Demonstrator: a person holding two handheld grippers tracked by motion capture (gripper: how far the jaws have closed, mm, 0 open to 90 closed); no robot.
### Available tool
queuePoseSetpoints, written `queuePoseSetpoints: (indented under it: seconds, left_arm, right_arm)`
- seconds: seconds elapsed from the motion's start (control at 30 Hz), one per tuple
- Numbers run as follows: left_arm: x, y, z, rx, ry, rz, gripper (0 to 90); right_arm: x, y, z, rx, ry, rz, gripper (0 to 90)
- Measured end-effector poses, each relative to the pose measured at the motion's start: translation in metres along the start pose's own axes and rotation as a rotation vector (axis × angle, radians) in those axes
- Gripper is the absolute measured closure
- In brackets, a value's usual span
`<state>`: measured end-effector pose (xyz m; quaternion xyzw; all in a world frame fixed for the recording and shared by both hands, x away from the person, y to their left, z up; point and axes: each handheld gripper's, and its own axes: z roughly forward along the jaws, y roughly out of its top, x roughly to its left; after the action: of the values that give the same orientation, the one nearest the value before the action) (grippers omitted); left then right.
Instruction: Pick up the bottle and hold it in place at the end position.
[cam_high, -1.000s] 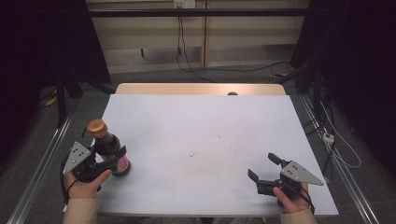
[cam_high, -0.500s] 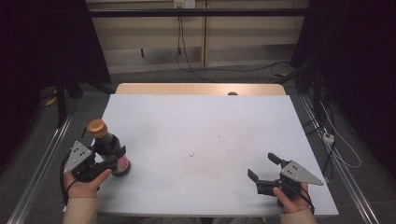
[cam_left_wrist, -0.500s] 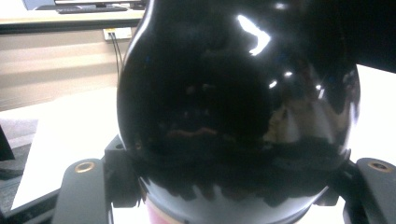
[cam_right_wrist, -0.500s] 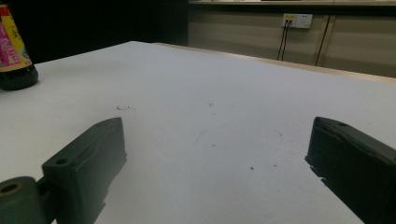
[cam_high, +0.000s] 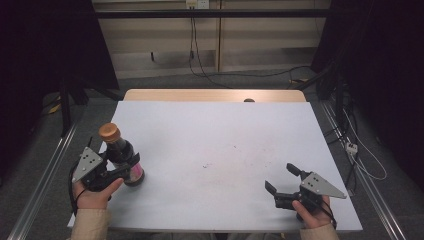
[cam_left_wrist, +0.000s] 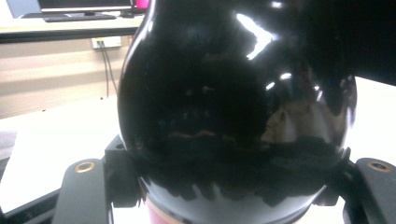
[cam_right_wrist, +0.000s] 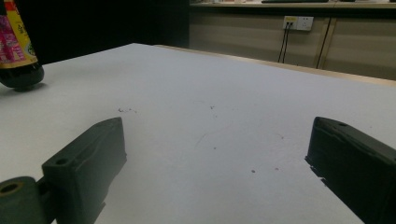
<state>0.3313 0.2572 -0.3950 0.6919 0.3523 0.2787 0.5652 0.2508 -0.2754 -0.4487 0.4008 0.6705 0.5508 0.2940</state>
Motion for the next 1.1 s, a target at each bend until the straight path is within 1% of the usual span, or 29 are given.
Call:
queuePoseSetpoints:
  seconds: [0.03,0.07,0.23,0.33,0.47,0.6,0.63,0.7,0.8,0.93,1.03,1.07,1.1]
  left_arm:
    - [0.0,0.0,0.0,0.0,0.0,0.0,30.1]
    - [-0.001,0.001,0.002,0.005,-0.004,0.011,30.1]
    - [-0.005,0.004,0.013,0.013,-0.026,0.018,30.1]
    - [-0.007,0.006,0.018,0.017,-0.04,0.012,30.1]
    - [-0.011,0.008,0.025,0.019,-0.048,0.02,30.0]
    - [-0.013,0.012,0.03,0.009,-0.053,0.015,29.1]
    - [-0.014,0.013,0.034,0.008,-0.062,0.007,28.9]
    - [-0.016,0.014,0.036,0.008,-0.064,0.008,28.7]
    - [-0.019,0.016,0.042,0.016,-0.077,0.029,28.8]
    - [-0.024,0.02,0.048,0.009,-0.088,0.032,29.0]
    - [-0.025,0.025,0.052,0.001,-0.096,0.026,29.1]
    - [-0.026,0.025,0.054,-0.003,-0.099,0.008,29.1]
    - [-0.026,0.027,0.055,0.0,-0.103,0.004,29.2]
  right_arm:
    - [0.0,0.0,0.0,-0.001,0.0,0.0,4.0]
    - [0.0,0.0,0.0,-0.002,0.0,0.0,4.0]
    - [-0.001,0.0,0.0,-0.003,-0.002,0.004,4.0]
    - [0.0,0.0,0.0,-0.003,-0.001,0.004,4.0]
    - [0.0,0.0,0.0,-0.004,-0.001,0.004,4.0]
    - [0.0,0.0,0.0,-0.004,-0.001,0.004,4.0]
    - [0.0,0.0,0.0,-0.004,0.0,0.005,4.0]
    - [0.0,0.0,0.0,-0.002,-0.001,0.006,4.0]
    - [-0.001,0.0,0.0,-0.004,0.0,0.005,4.0]
    - [-0.001,0.0,0.0,-0.004,0.0,0.004,4.0]
    - [-0.001,0.0,0.0,-0.004,0.0,0.006,4.0]
    - [-0.001,0.0,0.0,-0.004,0.0,0.006,4.0]
    - [-0.001,0.0,-0.001,-0.003,-0.001,0.006,4.0]
